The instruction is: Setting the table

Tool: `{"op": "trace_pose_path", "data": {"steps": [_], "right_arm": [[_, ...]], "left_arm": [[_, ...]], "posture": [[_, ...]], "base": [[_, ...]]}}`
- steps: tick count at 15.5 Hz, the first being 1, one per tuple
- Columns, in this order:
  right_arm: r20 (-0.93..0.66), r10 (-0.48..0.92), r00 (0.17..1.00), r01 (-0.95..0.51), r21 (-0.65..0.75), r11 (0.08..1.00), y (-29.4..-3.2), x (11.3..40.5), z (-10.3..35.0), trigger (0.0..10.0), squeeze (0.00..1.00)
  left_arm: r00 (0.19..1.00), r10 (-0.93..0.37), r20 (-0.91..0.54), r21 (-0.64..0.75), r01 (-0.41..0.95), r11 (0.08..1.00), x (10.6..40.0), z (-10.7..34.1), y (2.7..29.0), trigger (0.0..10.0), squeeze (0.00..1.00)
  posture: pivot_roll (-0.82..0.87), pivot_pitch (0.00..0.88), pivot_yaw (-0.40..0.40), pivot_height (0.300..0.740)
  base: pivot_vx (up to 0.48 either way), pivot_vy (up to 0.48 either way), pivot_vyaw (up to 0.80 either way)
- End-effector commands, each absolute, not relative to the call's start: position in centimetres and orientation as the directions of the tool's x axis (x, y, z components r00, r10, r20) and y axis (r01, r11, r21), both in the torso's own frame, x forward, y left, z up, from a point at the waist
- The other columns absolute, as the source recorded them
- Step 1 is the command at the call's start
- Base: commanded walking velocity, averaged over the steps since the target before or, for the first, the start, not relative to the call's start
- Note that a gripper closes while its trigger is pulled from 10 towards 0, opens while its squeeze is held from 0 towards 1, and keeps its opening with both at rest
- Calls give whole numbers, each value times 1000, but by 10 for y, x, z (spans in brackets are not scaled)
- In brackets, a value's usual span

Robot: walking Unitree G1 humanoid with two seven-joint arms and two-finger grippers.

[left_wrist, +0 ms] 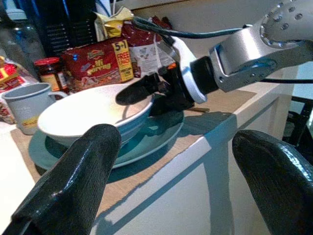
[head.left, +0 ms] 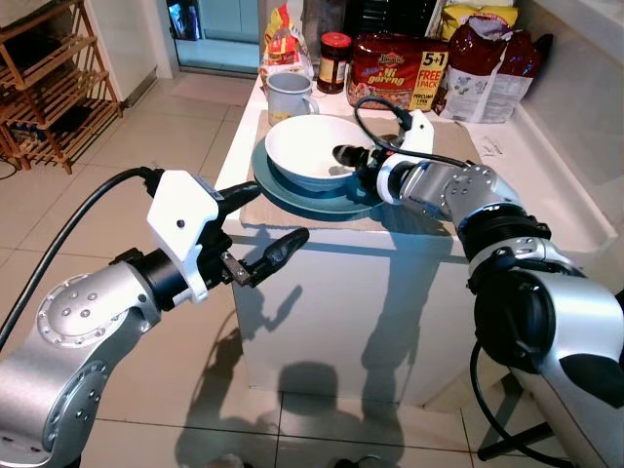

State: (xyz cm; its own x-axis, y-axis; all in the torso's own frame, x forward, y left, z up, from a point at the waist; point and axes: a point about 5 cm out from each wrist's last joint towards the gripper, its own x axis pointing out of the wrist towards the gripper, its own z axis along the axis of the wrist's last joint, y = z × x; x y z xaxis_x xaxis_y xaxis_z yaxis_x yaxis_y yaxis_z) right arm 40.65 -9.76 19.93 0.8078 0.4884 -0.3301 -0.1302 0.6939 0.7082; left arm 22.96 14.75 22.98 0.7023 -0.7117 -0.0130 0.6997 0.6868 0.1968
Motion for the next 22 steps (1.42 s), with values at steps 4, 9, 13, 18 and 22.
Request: {"op": "trace_pose_path", "data": {"steps": [4, 9, 13, 18, 22], "right_arm": [[-331, 483, 810, -122, 711, 693, -102, 409, 208, 0, 0], [-349, 476, 807, -112, 701, 704, -102, 409, 209, 0, 0], [-355, 467, 810, -95, 706, 702, -100, 409, 206, 0, 0], [-348, 393, 851, -35, 709, 704, -94, 412, 207, 0, 0], [-359, 384, 851, -33, 693, 720, -92, 411, 203, 0, 0]], "left_arm": [[680, -733, -20, 196, 721, 665, 229, 229, 140, 10000, 0], [673, -740, -2, 185, 727, 661, 231, 228, 135, 10000, 0], [667, -745, -9, 175, 735, 655, 229, 226, 135, 10000, 0], [649, -760, -35, 174, 753, 635, 228, 226, 136, 10000, 0], [638, -769, -38, 168, 763, 625, 230, 225, 134, 10000, 0]], "posture": [[86, 2, -100, 740], [31, 5, -84, 740], [34, 0, -61, 740], [39, 12, -10, 740], [31, 17, -1, 740]], "base": [[0, 0, 0], [0, 0, 0], [0, 0, 0], [0, 0, 0], [0, 0, 0]]}}
